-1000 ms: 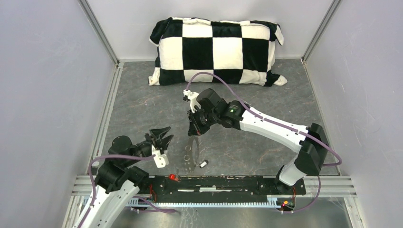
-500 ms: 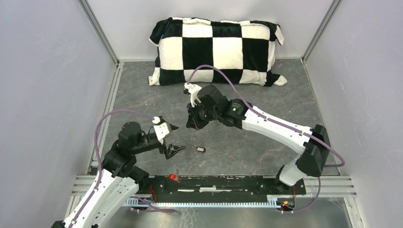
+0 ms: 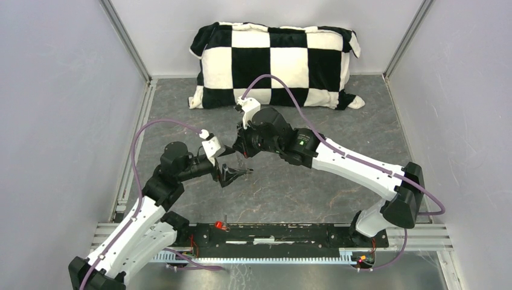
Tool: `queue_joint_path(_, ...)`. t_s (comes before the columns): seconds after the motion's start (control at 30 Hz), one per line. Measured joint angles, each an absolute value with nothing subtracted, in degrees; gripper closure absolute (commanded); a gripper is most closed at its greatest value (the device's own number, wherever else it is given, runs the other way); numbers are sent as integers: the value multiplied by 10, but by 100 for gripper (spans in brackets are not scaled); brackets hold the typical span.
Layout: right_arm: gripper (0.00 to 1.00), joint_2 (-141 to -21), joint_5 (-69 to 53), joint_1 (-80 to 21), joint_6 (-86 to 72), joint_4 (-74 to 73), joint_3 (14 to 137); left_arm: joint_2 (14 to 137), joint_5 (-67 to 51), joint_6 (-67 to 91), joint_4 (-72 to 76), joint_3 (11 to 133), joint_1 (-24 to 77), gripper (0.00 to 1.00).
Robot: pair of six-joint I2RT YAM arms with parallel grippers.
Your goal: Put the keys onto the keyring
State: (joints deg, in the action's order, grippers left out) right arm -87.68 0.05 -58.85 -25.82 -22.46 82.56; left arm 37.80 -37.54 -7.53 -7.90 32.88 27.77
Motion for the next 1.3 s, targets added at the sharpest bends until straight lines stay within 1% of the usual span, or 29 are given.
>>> queue_joint_path(0.13, 100, -877, 33, -602, -259, -216, 826, 405, -360, -68, -36, 325, 278, 21)
queue_joint_path(0.27, 100, -877, 52, -609, -259, -207, 826, 429, -333, -69, -19, 324, 278, 33)
queue_joint_path(0.43, 100, -877, 67, -611, -259, -205, 827, 420, -299, -92, -37, 323, 278, 53)
queue_joint_path(0.53, 100, -876, 72, -611, -259, -204, 827, 404, -272, -107, -47, 320, 278, 61)
queue_joint_path(0.67, 100, -872, 76, -611, -259, -203, 827, 384, -254, -130, -52, 318, 278, 81)
queue_joint_path(0.8, 100, -866, 76, -611, -259, -207, 827, 373, -251, -158, -57, 318, 278, 97)
queue_joint_path(0.87, 100, -865, 76, -611, -259, -209, 827, 372, -254, -178, -58, 318, 278, 98)
queue_joint_path(1.1, 100, -864, 67, -611, -264, -219, 826, 371, -261, -253, -68, 318, 278, 98)
queue_joint_path(1.3, 100, -860, 57, -610, -273, -218, 814, 353, -257, -347, -81, 310, 279, 98)
